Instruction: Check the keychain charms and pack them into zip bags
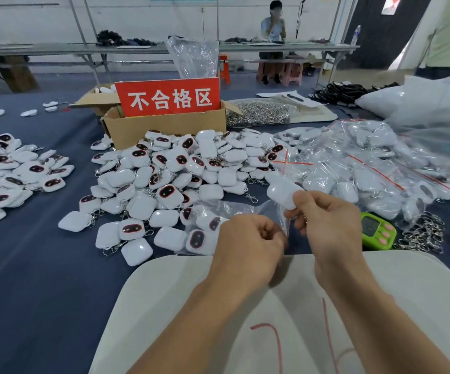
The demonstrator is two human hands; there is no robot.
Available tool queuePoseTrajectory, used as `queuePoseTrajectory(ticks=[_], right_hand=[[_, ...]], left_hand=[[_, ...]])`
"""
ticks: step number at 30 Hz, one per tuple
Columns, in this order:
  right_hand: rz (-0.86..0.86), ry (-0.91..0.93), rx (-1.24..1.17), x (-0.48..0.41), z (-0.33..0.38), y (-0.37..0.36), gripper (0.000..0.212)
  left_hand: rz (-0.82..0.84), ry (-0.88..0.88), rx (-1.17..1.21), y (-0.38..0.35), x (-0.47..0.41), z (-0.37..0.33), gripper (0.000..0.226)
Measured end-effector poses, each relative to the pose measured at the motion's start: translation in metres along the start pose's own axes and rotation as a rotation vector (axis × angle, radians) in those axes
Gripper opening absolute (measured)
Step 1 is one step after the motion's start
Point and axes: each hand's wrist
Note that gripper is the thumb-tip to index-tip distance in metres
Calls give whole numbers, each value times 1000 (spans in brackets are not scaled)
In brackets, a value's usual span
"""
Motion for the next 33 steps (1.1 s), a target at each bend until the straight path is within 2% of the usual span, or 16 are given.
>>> queuePoseTrajectory(ticks=[4, 7, 14, 17, 22, 27, 30, 33], right_hand=[[7, -17, -41, 0, 0, 1, 27], [28, -22, -39, 0, -1, 3, 8], [27, 67, 98, 4, 1, 7, 4], [32, 58, 204, 3, 1, 9, 14], [-25, 30, 355, 2, 3, 11, 18], [1, 108, 518, 1, 6, 12, 29], [134, 37, 364, 1, 4, 12, 12], [267, -108, 206, -1, 2, 11, 18]], left_hand=[[-64, 35, 23, 0, -3, 0, 19], [-165, 13, -25, 1, -4, -1, 18], [-324, -28, -152, -3, -9, 1, 26], [-339, -40, -203, -3, -9, 1, 26], [-360, -51, -207, 0, -7, -2, 23], [-353, -136, -231, -3, 0, -4, 17], [-323, -317, -341, -5, 6, -5, 12], [-263, -423, -389, -3, 8, -5, 6]])
Point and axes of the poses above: each hand's wrist, its own x-axis away from the middle knuckle, its own y-axis out of the back of the hand, z = x × y, and after that the axes turned 6 degrees about x, right-handed
